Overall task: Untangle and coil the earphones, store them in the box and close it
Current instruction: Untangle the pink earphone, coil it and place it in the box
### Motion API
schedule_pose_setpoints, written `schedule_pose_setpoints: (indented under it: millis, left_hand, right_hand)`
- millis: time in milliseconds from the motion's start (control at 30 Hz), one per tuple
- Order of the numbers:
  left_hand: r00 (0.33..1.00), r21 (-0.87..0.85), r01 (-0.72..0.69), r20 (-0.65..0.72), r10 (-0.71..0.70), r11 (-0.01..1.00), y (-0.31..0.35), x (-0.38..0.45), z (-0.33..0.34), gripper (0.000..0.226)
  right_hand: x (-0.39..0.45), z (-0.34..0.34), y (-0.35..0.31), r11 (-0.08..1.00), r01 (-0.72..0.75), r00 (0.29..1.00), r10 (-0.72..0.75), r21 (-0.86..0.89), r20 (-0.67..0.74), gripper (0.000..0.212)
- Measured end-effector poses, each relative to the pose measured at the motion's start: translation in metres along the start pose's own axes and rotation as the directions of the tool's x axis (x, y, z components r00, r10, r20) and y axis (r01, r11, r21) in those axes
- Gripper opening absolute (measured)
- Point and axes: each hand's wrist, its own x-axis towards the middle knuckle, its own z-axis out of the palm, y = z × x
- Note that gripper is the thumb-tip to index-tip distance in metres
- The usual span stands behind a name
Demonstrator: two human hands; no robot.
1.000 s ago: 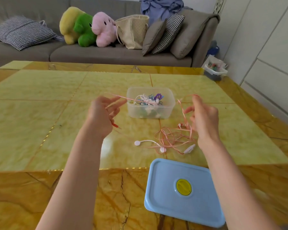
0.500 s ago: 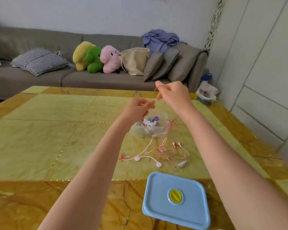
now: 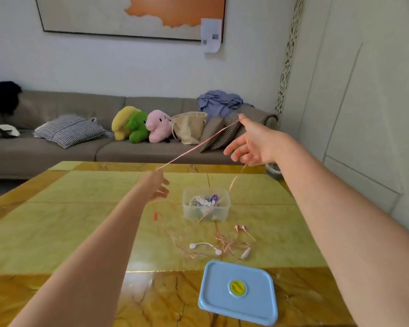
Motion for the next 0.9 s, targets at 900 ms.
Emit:
schedule_pose_setpoints:
  millis: [900]
  left_hand:
    - [0.881, -0.179, -0.266, 0.354, 0.315, 0.947, 0.003, -0.047, 0.039, 0.021]
  right_hand:
    - [0.015, 0.034, 0.016, 0.880, 0.335, 0.783, -0.458, -0.335, -0.421, 0.050]
